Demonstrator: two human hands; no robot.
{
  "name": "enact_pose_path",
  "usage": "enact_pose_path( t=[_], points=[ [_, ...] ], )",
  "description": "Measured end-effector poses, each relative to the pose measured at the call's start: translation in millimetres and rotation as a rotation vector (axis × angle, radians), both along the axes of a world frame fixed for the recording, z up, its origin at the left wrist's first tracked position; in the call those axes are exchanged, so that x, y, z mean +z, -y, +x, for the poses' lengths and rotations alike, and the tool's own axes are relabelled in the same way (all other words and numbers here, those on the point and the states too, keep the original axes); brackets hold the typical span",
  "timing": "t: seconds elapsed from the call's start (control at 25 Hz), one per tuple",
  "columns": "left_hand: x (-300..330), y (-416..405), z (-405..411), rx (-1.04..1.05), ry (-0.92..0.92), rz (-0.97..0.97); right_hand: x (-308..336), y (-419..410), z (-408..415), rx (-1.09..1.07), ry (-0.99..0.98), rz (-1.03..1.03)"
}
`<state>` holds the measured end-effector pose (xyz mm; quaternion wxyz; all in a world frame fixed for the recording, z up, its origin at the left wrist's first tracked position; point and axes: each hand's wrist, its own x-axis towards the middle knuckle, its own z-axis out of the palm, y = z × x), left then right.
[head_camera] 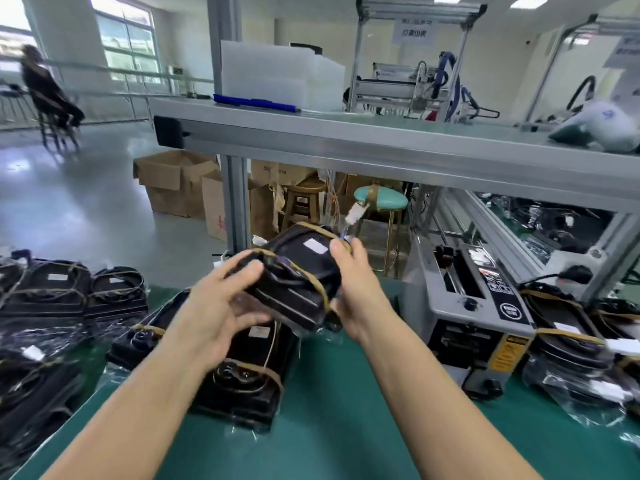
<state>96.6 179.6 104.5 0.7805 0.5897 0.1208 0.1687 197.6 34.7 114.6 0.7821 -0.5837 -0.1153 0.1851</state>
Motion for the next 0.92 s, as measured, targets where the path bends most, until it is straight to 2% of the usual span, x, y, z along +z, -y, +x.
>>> enact_pose_path(
  t=[0.2,0.32,0.6,0.8,0.92],
  points=[
    [2.1,-54.3,69.2,0.143,-0.155,-0.278,-11.0,-3.7,0.5,0.084,0.058,-0.232],
    [-0.2,-78.5,97.0,0.190,-0.211,-0.330,-26.9,25.5,-12.6,0.039,0.159,-0.319],
    [-12.4,-86.3,125.1,0.218,-0.382,-0.202,-82.2,113.2,-48.2,-0.105,0.144,-0.494],
    [-8.5,-78.5,130.1,0.278,-0.514,-0.156,-97.6,150.6,-60.5,-0.173,0.096,-0.586],
    [-2.5,-72.2,134.6,0.315,-0.620,0.014,-100.4,161.0,-67.7,-0.171,0.133,-0.658]
  ],
)
